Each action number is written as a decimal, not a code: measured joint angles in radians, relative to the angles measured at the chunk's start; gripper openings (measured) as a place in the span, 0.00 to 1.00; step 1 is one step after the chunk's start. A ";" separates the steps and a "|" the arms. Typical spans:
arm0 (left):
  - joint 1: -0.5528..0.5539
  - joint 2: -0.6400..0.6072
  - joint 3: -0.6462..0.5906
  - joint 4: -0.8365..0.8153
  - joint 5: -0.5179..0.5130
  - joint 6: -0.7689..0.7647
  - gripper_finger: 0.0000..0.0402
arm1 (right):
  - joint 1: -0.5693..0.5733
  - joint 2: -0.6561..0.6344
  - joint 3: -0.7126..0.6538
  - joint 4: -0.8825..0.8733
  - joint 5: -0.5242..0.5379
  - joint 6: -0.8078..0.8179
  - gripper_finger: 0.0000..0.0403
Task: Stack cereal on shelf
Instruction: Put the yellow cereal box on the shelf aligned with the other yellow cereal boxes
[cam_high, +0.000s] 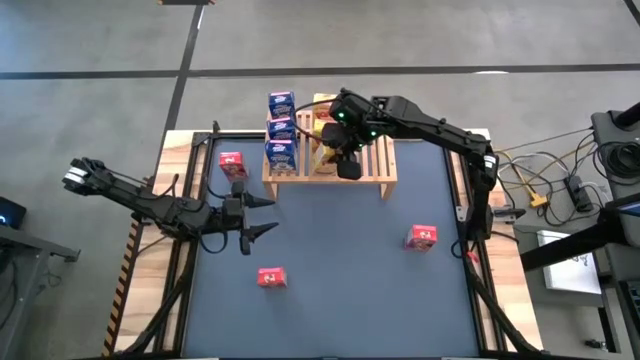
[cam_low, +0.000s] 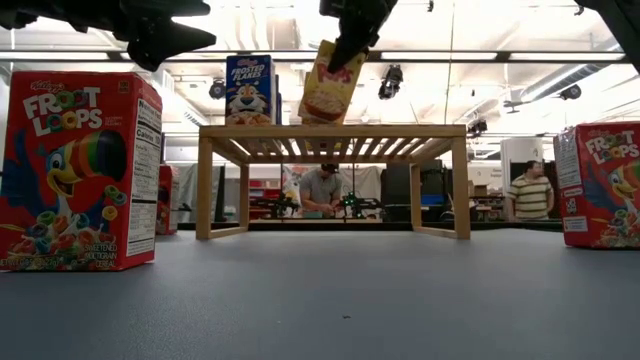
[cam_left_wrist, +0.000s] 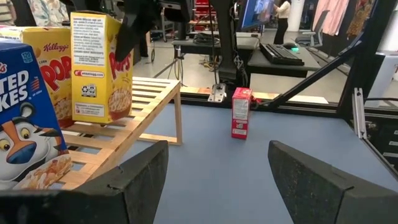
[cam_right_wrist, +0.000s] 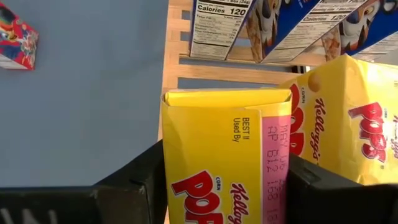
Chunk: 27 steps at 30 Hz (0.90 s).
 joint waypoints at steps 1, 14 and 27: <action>0.000 0.000 0.000 0.000 0.000 -0.001 0.65 | 0.001 0.000 0.000 0.000 0.000 -0.002 0.47; 0.000 0.000 0.000 -0.014 0.000 -0.026 0.65 | 0.005 0.006 -0.002 0.016 0.000 -0.006 0.53; 0.000 0.000 0.000 -0.014 0.000 -0.033 0.65 | 0.005 -0.007 -0.002 0.002 0.000 -0.007 0.62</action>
